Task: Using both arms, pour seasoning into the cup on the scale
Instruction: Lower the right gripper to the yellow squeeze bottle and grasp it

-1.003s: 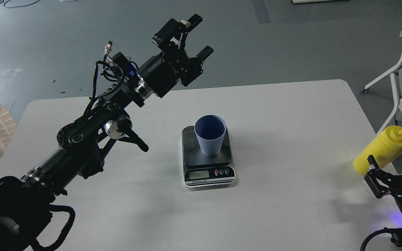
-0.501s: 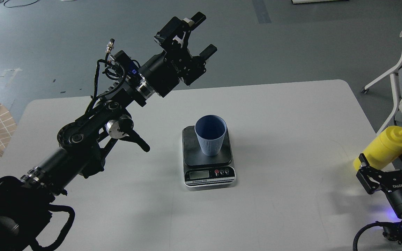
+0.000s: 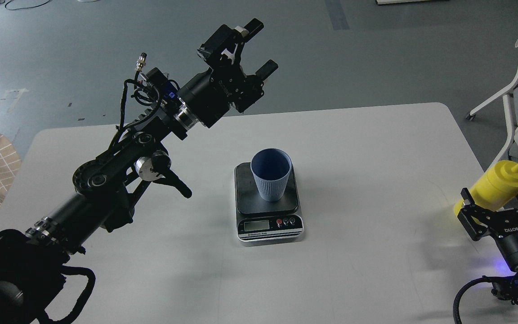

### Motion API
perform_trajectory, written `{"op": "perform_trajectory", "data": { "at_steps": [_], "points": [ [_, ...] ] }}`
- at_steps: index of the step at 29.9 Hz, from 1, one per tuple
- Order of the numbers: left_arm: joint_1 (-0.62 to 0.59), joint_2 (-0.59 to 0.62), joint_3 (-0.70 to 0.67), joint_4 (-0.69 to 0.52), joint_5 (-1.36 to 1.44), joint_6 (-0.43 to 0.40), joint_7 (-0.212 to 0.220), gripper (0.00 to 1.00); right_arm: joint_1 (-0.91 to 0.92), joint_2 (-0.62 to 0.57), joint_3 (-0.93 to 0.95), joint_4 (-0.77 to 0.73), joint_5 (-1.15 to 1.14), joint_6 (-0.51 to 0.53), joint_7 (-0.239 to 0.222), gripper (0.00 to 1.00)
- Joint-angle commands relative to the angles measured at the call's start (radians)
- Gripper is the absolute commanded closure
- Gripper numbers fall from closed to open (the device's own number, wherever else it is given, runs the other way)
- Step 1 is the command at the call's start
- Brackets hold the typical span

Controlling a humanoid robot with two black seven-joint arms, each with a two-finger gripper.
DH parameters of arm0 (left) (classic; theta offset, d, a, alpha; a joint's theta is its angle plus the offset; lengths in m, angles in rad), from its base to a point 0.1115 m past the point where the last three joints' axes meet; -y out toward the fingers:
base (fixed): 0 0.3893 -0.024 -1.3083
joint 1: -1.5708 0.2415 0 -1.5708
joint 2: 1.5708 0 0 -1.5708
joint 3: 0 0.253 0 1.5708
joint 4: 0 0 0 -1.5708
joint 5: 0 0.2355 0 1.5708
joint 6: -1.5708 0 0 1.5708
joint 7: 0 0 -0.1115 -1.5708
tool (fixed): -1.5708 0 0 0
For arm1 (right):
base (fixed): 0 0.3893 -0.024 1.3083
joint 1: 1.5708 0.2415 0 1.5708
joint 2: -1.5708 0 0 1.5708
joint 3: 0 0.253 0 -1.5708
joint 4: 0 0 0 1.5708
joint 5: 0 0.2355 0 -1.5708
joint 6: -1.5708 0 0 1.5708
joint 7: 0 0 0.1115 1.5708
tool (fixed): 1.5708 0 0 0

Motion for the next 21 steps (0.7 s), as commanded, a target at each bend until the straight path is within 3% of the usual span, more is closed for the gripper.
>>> {"op": "perform_trajectory", "data": {
  "at_steps": [1,13,21],
  "points": [
    [-0.001,-0.005,0.0,0.0,0.0,0.0,0.0,0.02,-0.001,-0.002,0.0,-0.001,0.0,0.0,0.0,0.0],
    [-0.002,-0.008,-0.003,0.003,0.0,0.0,0.0,0.02,0.028,-0.001,0.0,-0.001,-0.012,0.0,0.0,0.01],
    [-0.002,-0.002,-0.01,0.003,-0.001,0.003,0.0,0.02,0.014,0.012,0.002,0.005,-0.041,0.0,0.0,0.15]
  ]
}}
